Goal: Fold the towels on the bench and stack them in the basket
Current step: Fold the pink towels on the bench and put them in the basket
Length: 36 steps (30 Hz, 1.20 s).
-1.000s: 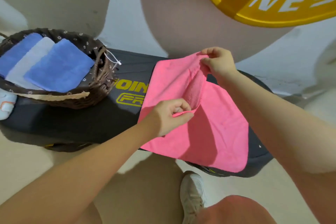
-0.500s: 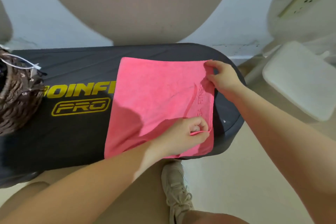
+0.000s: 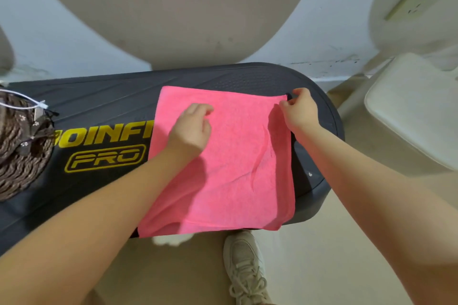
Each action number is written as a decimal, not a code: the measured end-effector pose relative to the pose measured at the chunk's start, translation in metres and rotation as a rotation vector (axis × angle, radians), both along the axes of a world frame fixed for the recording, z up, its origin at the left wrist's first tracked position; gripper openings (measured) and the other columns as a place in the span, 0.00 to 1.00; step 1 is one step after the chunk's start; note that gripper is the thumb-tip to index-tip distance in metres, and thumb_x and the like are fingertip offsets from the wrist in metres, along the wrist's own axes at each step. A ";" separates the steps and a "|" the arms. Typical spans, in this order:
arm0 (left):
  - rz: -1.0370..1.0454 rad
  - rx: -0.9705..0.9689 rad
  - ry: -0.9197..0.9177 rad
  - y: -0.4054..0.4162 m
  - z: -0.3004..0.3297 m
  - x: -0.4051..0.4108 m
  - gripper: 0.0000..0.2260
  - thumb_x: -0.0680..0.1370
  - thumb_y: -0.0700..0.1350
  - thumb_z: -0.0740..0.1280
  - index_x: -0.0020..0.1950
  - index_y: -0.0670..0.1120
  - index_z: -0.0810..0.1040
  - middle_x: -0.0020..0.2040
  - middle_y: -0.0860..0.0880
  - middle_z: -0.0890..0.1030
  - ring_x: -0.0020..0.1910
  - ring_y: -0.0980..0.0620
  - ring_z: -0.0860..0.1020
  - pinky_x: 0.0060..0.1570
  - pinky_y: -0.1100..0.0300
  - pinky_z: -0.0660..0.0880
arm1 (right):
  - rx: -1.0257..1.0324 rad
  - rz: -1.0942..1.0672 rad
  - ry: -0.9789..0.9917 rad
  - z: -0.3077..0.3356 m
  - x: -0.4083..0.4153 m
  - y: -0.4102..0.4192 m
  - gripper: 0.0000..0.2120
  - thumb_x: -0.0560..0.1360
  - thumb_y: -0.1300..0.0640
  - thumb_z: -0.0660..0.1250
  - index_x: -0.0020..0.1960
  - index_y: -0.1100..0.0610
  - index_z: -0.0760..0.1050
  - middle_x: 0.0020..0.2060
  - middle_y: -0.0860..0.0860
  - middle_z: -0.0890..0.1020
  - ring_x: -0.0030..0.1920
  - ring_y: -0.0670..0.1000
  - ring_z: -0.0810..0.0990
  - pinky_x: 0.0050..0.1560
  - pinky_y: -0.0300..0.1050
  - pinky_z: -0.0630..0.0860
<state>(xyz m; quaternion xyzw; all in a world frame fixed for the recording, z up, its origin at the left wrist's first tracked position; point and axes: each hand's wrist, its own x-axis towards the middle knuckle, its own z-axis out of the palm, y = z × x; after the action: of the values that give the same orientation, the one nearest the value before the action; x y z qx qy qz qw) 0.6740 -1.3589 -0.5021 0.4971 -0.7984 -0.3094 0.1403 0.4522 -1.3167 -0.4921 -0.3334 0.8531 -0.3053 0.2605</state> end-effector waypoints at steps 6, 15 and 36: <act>0.070 -0.067 -0.273 -0.047 -0.003 0.009 0.20 0.79 0.35 0.53 0.71 0.43 0.64 0.74 0.43 0.60 0.69 0.39 0.61 0.68 0.49 0.60 | 0.038 0.077 0.069 -0.007 -0.002 -0.011 0.11 0.77 0.60 0.60 0.44 0.66 0.78 0.39 0.54 0.78 0.42 0.51 0.73 0.41 0.42 0.66; 0.077 -0.157 -0.454 -0.064 0.005 0.018 0.11 0.81 0.43 0.54 0.56 0.41 0.73 0.57 0.40 0.73 0.58 0.39 0.67 0.56 0.48 0.63 | -0.031 0.189 0.060 -0.007 -0.009 -0.008 0.08 0.74 0.58 0.68 0.46 0.62 0.81 0.54 0.56 0.75 0.51 0.51 0.75 0.50 0.42 0.70; 0.095 -0.145 -0.576 -0.071 0.027 0.043 0.11 0.78 0.43 0.57 0.55 0.36 0.71 0.56 0.37 0.72 0.56 0.37 0.71 0.54 0.49 0.68 | -0.164 0.069 -0.311 0.013 -0.007 -0.018 0.10 0.72 0.61 0.70 0.32 0.57 0.75 0.30 0.51 0.76 0.32 0.47 0.72 0.35 0.40 0.69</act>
<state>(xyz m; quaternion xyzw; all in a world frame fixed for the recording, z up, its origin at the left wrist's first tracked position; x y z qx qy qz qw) 0.7168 -1.4297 -0.4747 0.5898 -0.8013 -0.0908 -0.0423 0.4450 -1.3351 -0.4787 -0.3316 0.7627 -0.4127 0.3715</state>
